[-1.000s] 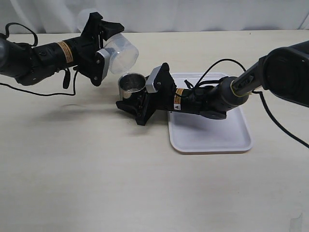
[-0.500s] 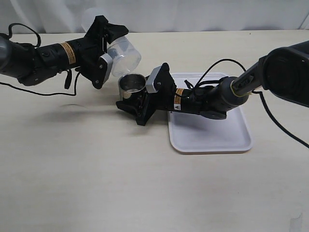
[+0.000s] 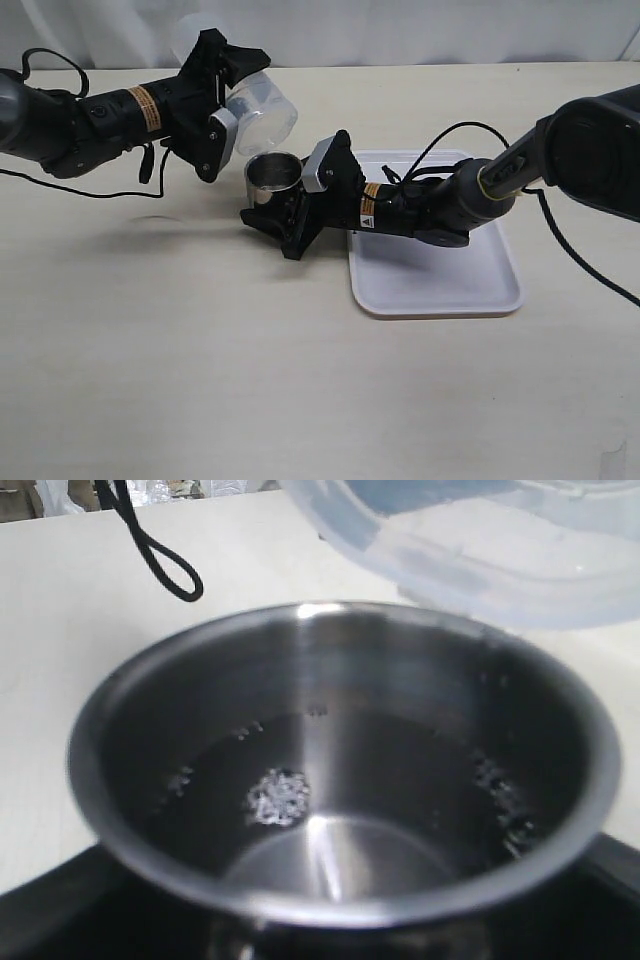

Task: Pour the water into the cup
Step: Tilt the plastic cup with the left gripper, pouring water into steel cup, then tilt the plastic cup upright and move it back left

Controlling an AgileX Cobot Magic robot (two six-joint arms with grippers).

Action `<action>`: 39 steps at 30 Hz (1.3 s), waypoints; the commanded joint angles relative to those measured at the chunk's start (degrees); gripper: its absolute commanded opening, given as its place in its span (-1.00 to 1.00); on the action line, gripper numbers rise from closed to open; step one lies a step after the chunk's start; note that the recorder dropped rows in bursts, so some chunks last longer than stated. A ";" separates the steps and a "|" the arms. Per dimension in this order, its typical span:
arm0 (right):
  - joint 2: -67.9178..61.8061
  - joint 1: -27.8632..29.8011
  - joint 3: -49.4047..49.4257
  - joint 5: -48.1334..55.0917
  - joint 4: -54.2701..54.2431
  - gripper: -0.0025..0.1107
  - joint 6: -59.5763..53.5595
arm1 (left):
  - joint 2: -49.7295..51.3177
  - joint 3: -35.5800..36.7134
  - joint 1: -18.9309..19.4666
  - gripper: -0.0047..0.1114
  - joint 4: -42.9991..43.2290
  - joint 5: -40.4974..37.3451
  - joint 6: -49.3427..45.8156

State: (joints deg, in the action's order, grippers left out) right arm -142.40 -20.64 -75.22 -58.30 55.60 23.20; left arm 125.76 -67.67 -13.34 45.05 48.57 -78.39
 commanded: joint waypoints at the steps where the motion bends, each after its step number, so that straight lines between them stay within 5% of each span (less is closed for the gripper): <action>1: 0.12 0.10 -0.08 2.03 0.58 -0.70 -0.02 | -0.58 -0.44 -0.31 -0.92 -1.25 1.47 0.34; 29: 0.12 0.10 -0.08 2.03 0.29 -0.70 -0.02 | -0.58 -0.44 -0.31 -0.92 -1.25 3.06 0.41; 39: 0.12 0.10 -0.08 2.03 0.29 -0.70 -0.02 | -0.58 -0.44 -0.31 -0.92 -5.61 6.76 7.18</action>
State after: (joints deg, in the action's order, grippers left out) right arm -142.40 -20.64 -75.22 -58.30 55.60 23.20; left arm 125.76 -67.67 -13.34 41.74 53.13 -74.44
